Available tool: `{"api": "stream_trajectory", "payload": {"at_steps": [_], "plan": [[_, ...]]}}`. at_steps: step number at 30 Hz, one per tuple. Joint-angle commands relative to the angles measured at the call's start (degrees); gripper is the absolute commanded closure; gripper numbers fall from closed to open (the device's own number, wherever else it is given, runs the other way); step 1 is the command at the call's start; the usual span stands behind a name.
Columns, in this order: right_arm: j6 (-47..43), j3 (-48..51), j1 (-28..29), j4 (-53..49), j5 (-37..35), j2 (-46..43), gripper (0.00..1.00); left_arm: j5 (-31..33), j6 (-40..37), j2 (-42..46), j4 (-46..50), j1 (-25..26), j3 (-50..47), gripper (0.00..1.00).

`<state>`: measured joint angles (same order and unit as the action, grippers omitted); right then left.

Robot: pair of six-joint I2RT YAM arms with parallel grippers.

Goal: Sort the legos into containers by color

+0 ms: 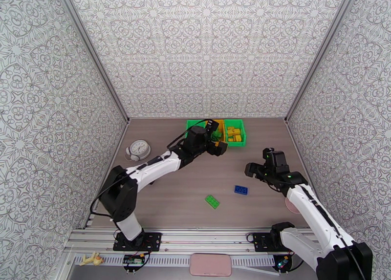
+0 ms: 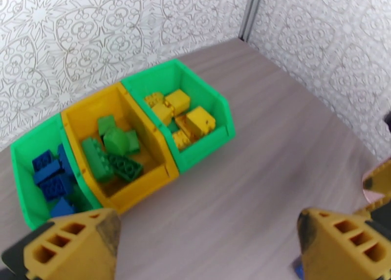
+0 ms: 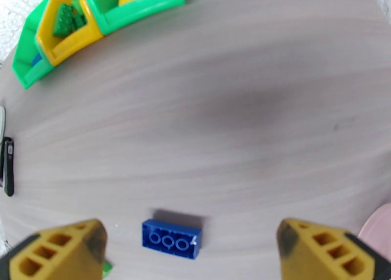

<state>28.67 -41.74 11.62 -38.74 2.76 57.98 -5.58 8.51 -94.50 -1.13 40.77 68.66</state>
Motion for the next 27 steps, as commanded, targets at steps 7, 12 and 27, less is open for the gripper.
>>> {"api": "stream_trajectory", "payload": {"at_steps": [7,12,27], "plan": [[15.89,2.23,12.80,-2.96,-10.63,2.57,0.02,-8.22,-6.81,18.98,3.93,-0.49,-19.55,0.00],[21.15,1.99,19.83,-3.46,-14.11,6.07,0.02,-12.22,-9.60,26.19,4.03,-0.87,-26.61,0.00],[21.57,-1.12,24.07,2.47,-14.79,21.55,0.01,-13.92,-8.58,29.43,-3.97,0.01,-35.50,0.00]]}}
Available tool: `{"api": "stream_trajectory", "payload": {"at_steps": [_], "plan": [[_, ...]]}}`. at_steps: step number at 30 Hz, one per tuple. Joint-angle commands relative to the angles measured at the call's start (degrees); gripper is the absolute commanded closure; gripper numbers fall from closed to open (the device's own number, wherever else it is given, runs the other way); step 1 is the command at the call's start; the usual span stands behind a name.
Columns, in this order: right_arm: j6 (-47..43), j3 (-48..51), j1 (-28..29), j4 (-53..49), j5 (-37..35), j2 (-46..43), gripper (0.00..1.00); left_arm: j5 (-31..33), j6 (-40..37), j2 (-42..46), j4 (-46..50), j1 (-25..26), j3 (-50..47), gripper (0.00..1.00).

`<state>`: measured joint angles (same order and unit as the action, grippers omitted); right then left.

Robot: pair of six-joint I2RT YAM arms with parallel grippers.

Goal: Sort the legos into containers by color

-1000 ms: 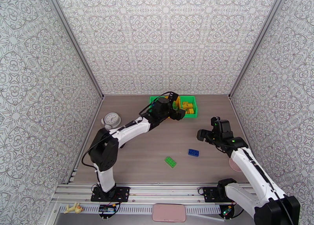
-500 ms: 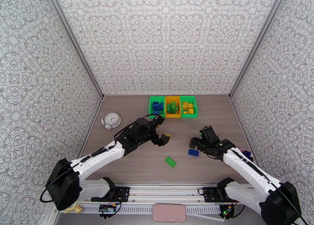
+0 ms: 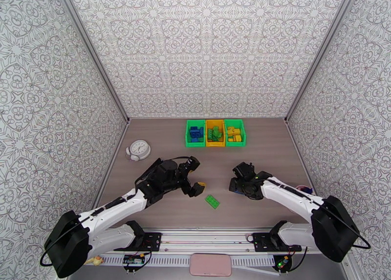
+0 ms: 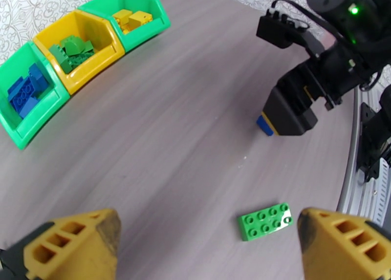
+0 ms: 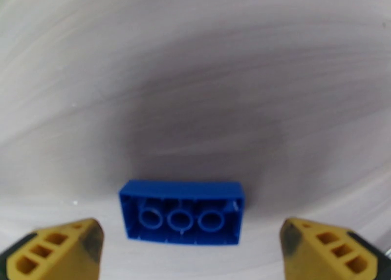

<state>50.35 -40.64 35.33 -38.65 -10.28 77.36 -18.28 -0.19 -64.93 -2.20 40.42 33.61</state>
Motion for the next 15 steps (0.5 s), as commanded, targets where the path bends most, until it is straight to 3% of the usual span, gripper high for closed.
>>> {"api": "stream_trajectory", "payload": {"at_steps": [1,7,15], "plan": [[-0.39,-2.92,0.36,2.61,-1.58,3.77,0.01,-1.35,-0.04,-0.24,-2.73,0.44,-0.47,0.00],[-1.03,-5.37,0.35,3.94,-1.25,9.42,0.04,-1.98,-1.23,-0.15,-1.94,0.42,-0.21,0.00],[-0.35,-4.76,0.37,3.77,-1.31,10.12,0.23,-2.98,-2.42,-0.78,-1.59,0.09,-0.11,0.00]]}}
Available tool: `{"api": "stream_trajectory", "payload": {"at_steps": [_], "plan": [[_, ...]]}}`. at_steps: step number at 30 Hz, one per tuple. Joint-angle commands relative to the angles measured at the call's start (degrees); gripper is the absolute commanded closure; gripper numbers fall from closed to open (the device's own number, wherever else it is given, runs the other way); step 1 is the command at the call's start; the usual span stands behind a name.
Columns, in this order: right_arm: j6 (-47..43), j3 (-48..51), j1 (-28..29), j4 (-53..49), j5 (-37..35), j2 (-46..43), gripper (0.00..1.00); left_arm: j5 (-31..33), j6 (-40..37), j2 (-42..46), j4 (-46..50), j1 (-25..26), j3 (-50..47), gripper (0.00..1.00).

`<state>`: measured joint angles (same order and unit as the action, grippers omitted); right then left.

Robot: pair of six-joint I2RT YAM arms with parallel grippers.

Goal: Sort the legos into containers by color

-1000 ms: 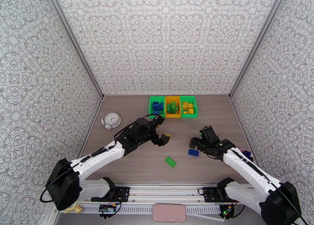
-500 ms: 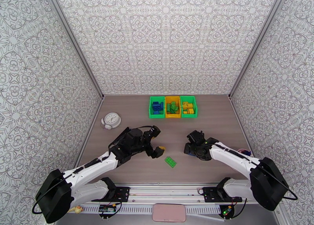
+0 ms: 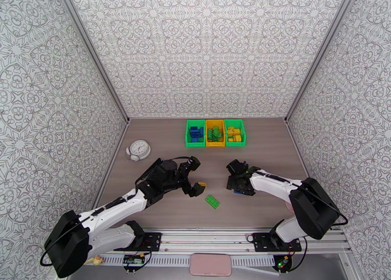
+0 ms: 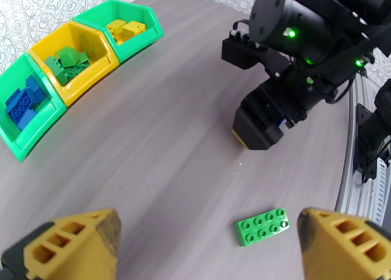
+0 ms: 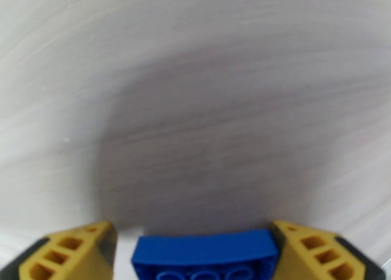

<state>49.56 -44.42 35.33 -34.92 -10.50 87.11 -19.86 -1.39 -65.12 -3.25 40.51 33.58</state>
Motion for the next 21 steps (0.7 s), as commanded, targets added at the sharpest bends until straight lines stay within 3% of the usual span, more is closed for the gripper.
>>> {"api": "stream_trajectory", "payload": {"at_steps": [1,7,21], "plan": [[0.62,-0.82,0.42,-0.21,-1.38,0.07,0.25,-1.42,-1.34,-0.67,-0.70,-0.07,-0.09,0.00],[1.50,0.03,0.35,-1.08,-1.90,-1.89,0.38,-1.95,-1.09,-0.76,-1.52,-0.27,-0.18,0.00],[-7.55,-7.79,0.38,1.11,-2.26,-8.13,0.41,2.21,3.93,1.94,-7.21,-0.35,-4.31,0.00]]}}
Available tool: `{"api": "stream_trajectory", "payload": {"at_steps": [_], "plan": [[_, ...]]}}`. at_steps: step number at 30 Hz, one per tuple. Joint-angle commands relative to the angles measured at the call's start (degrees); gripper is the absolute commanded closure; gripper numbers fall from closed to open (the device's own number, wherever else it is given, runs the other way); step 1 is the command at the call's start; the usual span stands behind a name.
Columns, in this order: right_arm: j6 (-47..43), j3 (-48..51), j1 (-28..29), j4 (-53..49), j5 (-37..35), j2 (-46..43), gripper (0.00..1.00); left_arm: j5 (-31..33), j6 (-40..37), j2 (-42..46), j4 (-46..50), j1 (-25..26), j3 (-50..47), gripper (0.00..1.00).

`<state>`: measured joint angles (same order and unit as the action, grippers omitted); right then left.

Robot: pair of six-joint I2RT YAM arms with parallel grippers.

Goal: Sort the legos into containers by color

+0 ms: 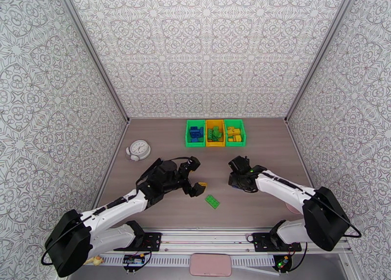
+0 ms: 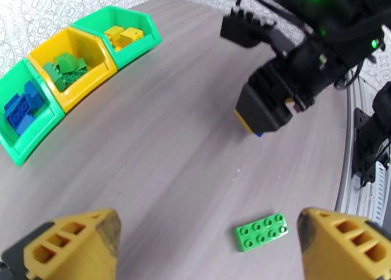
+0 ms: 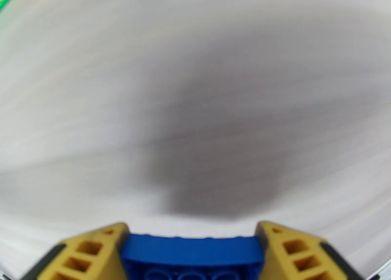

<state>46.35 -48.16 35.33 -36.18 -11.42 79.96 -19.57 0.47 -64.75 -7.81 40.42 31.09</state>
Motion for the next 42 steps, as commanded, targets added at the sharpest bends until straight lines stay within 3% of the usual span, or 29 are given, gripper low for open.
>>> {"api": "stream_trajectory", "payload": {"at_steps": [1,12,35,42], "plan": [[-5.64,-5.38,0.36,3.02,-1.39,-0.59,0.41,2.54,2.17,2.08,-2.62,-0.26,-2.15,0.00],[-16.57,-26.34,0.35,11.27,1.07,15.86,0.42,10.84,4.02,12.21,2.40,-0.94,-6.59,0.00],[-23.47,-79.76,-0.60,11.99,0.90,58.36,0.43,12.89,2.35,16.84,3.92,-4.81,-7.76,0.00],[-24.82,-93.88,-1.32,8.69,2.26,68.03,0.39,10.74,1.01,16.64,3.96,-7.22,-7.38,0.00]]}}
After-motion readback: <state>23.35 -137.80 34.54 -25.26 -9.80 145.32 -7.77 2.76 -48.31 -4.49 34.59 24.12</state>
